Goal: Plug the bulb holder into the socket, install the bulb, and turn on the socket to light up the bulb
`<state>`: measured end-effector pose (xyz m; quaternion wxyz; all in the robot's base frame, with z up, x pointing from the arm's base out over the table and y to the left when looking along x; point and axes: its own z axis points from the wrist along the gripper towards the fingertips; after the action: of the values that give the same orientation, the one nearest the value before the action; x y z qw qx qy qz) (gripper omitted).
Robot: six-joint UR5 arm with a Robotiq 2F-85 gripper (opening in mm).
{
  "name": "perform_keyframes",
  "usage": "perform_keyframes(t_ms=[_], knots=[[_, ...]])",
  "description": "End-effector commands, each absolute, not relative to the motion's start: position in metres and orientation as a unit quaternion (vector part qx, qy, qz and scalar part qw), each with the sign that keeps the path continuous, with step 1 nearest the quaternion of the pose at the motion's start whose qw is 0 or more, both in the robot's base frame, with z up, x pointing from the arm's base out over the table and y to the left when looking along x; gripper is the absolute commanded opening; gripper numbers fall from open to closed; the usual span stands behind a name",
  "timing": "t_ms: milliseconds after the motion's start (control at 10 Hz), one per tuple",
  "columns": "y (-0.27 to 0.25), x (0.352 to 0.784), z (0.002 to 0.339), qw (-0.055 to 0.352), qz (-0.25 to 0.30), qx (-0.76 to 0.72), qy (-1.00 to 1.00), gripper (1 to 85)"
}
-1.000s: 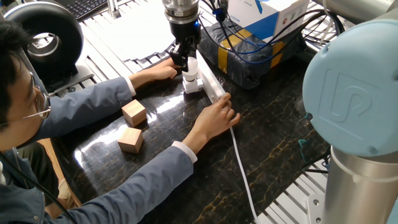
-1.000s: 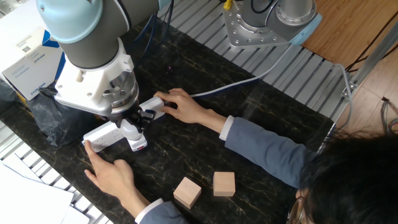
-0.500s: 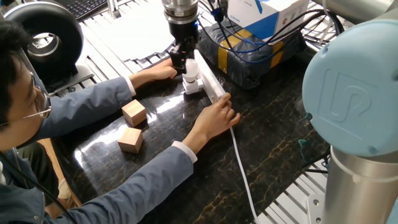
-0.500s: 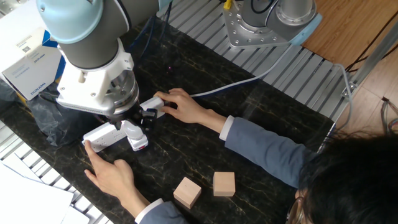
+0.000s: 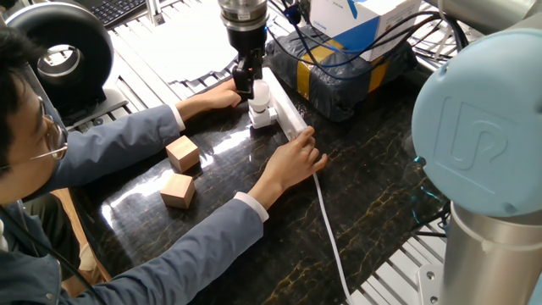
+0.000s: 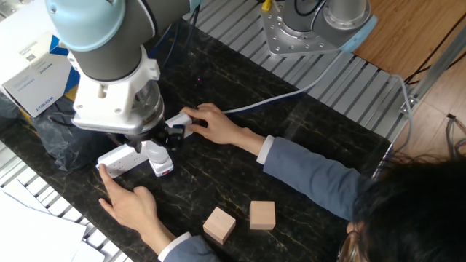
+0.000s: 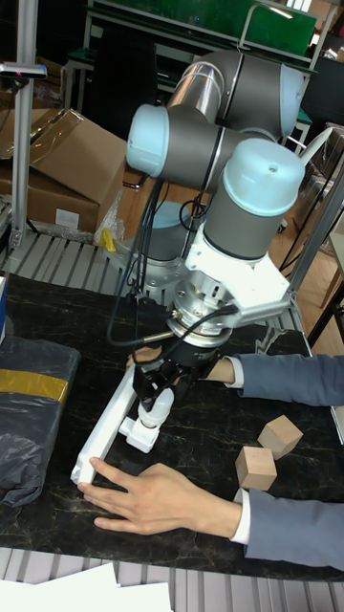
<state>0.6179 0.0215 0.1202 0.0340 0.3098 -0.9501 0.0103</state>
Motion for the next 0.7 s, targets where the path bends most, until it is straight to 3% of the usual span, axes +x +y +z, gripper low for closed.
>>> perform_keyframes(t_ms=[0, 200, 600], knots=[[0.04, 0.611, 0.129, 0.021, -0.023, 0.392, -0.919, 60.0], [0.02, 0.627, 0.13, 0.003, 0.029, 0.462, -0.886, 61.3], [0.019, 0.626, 0.125, -0.019, 0.022, 0.524, -0.851, 62.0]])
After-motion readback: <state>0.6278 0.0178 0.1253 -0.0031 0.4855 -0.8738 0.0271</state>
